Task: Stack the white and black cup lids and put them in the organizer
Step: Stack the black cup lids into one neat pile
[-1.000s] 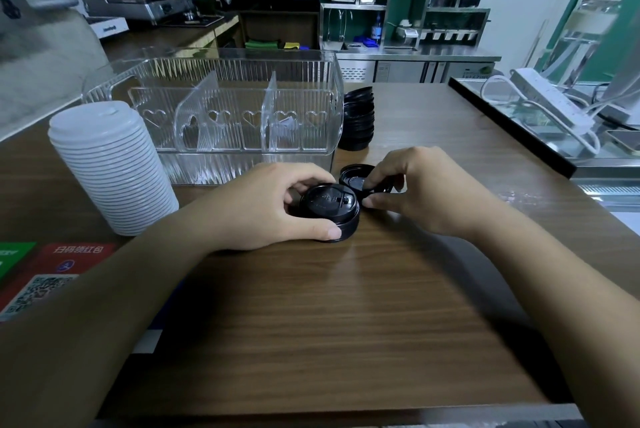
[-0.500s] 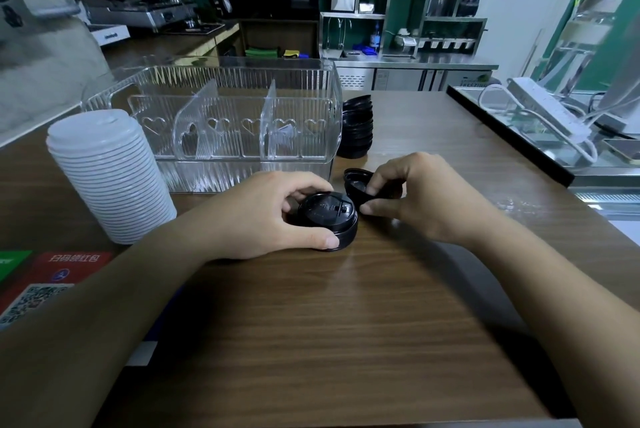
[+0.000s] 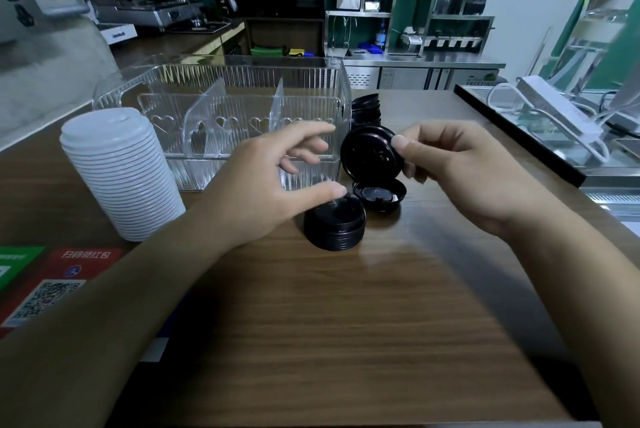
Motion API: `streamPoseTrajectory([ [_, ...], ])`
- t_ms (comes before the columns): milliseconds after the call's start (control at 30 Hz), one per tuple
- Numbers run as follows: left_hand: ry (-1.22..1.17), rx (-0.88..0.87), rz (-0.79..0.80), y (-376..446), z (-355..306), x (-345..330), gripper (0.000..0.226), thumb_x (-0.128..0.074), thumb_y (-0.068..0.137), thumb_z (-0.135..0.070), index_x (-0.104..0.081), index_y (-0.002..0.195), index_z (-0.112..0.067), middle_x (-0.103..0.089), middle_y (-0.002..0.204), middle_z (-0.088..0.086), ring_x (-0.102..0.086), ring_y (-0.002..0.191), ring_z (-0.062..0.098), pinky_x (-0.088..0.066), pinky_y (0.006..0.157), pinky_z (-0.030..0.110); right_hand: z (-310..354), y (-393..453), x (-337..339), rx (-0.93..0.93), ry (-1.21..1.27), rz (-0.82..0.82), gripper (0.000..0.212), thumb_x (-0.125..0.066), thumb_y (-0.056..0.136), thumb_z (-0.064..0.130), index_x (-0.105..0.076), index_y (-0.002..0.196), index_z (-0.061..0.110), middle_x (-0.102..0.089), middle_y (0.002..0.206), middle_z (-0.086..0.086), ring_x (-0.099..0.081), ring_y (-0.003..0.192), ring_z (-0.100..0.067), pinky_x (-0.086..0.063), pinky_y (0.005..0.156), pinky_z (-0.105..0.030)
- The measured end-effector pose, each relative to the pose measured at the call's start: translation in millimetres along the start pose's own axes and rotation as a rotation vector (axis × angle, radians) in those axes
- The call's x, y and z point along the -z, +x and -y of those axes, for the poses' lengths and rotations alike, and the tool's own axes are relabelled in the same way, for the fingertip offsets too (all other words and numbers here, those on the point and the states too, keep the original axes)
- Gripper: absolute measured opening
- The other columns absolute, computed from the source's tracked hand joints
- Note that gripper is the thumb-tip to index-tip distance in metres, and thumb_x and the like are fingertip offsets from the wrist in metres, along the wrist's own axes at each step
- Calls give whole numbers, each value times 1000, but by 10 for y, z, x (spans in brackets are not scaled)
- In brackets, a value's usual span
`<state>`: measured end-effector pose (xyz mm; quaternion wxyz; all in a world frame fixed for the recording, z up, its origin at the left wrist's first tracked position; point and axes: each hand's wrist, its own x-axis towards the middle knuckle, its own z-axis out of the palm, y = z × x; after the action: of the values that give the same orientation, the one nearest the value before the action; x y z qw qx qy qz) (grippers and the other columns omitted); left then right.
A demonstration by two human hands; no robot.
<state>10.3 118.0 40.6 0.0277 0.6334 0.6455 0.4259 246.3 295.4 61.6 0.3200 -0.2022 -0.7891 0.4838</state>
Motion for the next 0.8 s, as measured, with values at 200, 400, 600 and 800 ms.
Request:
streamPoseTrajectory([
  [200,-151,-34,83,-15,-39,-60,96,-102,86,-26,-53,167,-40,-68,155,-18,-76,129,8,-64,107,40,-2,-21,-165,-162,343,173,29,-56,113,15,-70,87,10,-61,77,-8,-54,73,-19,-40,75,-34],
  [400,-198,-4,87,-1,-19,-90,78,-100,89,-19,-62,155,-35,-80,125,-15,-80,107,21,-66,95,47,2,-35,-177,-156,299,199,27,-60,111,15,-76,90,11,-70,80,-9,-64,76,-19,-46,76,-32],
  [600,-243,27,95,24,-5,-48,74,-102,86,-16,-68,150,-32,-73,135,-7,-78,100,26,-64,90,57,39,-43,-70,18,50,89,62,-91,81,31,-72,139,22,-78,128,1,-72,101,-16,-61,90,-35],
  [800,-149,83,168,9,27,16,75,-102,85,-40,-68,151,-42,-86,111,-7,-79,94,28,-64,94,56,81,-107,-135,217,-401,117,59,-97,77,39,-76,132,35,-76,107,25,-67,98,-4,-47,80,-16],
])
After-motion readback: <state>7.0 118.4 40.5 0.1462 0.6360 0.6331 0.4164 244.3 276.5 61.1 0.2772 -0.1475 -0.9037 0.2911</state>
